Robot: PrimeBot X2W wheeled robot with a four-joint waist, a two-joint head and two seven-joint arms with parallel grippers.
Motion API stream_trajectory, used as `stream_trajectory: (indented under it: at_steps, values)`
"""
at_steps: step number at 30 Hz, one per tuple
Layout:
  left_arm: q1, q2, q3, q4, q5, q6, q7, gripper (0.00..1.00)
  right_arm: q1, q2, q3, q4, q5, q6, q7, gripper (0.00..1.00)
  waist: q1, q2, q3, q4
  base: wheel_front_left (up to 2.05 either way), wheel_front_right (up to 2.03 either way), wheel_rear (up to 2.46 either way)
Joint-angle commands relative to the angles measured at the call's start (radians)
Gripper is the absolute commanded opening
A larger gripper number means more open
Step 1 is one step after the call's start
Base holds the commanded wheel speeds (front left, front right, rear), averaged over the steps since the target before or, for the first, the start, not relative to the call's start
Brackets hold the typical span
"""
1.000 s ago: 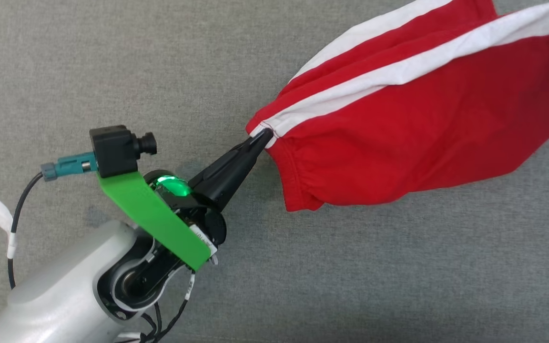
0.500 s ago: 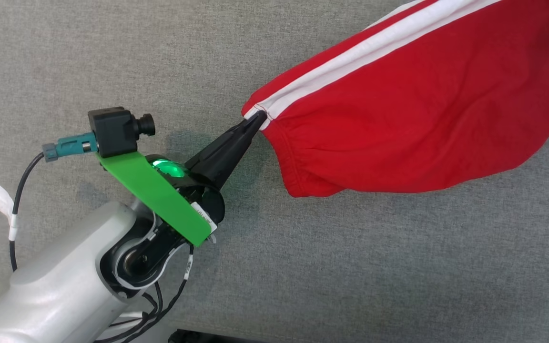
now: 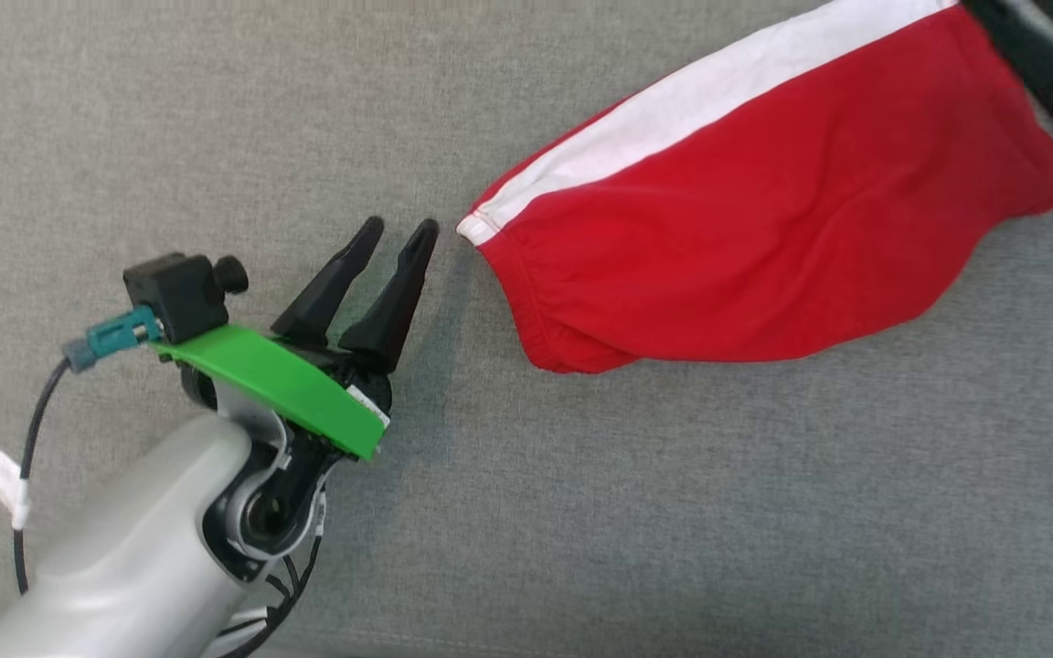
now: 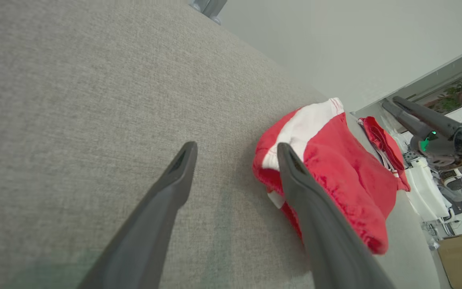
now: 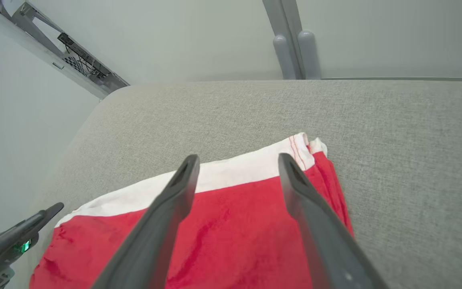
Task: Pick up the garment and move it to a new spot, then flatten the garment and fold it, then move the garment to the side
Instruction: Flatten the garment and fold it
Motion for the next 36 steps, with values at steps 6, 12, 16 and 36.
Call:
stream_trajectory:
  at_steps: [6,12,16,36]
  values:
    - [0.201,-0.104,0.195,-0.045,0.295,0.124,-0.007,1.00,0.176,0.001,0.072,-0.074,-0.075,0.000,-0.247,1.00,0.0000,0.0000,-0.158,-0.062,0.00,0.00,0.00]
    - [0.390,-0.200,0.333,-0.127,0.622,0.196,-0.007,1.00,0.279,0.035,0.122,-0.024,-0.140,0.000,-0.446,1.00,0.0000,0.0000,-0.231,-0.075,0.00,0.00,0.00]
    - [0.490,-0.277,0.409,-0.167,0.820,0.216,-0.007,1.00,0.317,0.053,0.145,0.047,-0.147,0.000,-0.509,1.00,0.0000,0.0000,-0.249,-0.057,0.00,0.00,0.00]
    - [0.565,-0.451,0.454,-0.164,1.168,0.132,-0.007,1.00,0.082,-0.005,0.183,0.476,-0.227,0.000,-0.221,1.00,0.0000,0.0000,-0.174,0.140,0.00,0.00,0.00]
